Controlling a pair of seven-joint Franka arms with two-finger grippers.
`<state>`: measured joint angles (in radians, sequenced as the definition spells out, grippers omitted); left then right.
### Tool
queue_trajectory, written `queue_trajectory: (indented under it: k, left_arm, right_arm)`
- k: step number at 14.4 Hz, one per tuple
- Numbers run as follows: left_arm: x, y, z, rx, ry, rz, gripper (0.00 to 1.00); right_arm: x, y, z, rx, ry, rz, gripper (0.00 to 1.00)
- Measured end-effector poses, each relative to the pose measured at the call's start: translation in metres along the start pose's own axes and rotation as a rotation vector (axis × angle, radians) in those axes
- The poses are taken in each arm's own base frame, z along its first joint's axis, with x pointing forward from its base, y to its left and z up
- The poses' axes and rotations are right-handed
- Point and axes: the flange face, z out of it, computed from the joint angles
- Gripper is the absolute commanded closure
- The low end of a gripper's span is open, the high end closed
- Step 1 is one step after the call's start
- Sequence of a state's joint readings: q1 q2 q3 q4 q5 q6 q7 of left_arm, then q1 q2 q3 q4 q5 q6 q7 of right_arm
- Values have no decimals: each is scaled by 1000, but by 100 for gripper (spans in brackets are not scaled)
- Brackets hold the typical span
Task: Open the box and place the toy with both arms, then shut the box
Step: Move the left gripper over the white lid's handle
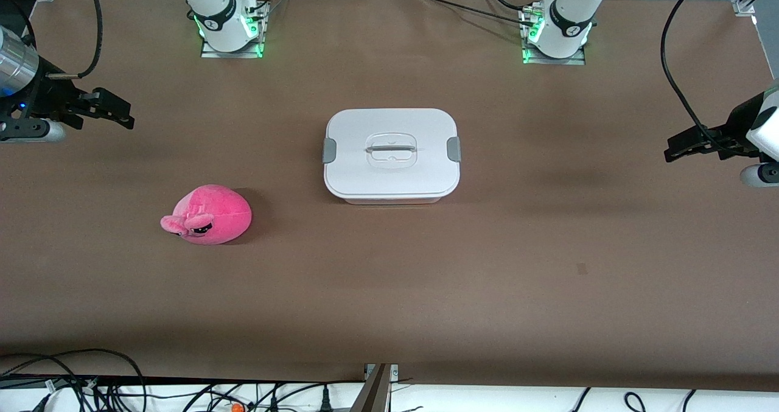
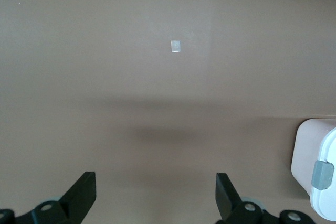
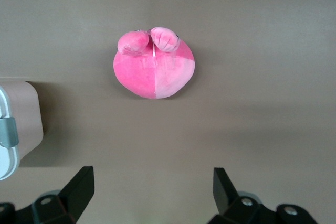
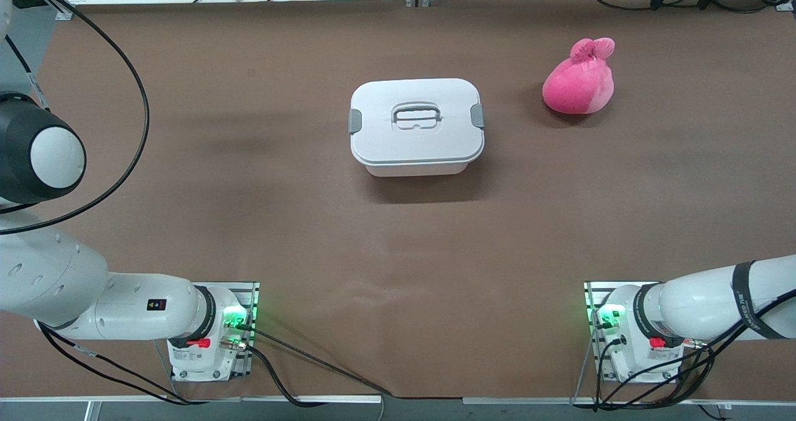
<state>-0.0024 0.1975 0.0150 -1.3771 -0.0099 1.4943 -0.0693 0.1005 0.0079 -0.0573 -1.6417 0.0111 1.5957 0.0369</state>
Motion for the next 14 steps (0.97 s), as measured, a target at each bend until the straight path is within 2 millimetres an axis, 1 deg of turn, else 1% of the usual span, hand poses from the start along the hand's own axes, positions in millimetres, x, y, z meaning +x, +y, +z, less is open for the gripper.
queue_trajectory:
  k: [6,8,9,10,12,14]
  left_arm:
    - [1,0,3,1,-7,0,0]
    - [2,5,5,1,-10,8,0]
    - [2,11,6,-5,-14,19,0]
    - [1,22,8,-21,-21,36,0]
    - [2,55,19,-63,-46,87,0]
    - [0,106,37,-77,-81,167,0]
  right_arm:
    - [0,-3,0,-2,-2,-5,0]
    - [-1,-7,0,-3,-2,-14,0]
    - [-1,-9,0,-3,-2,-17,0]
    - [-1,-10,0,-3,-2,-18,0]
    - [-1,-10,0,-4,-1,-18,0]
    - [-1,-10,0,-4,-1,-19,0]
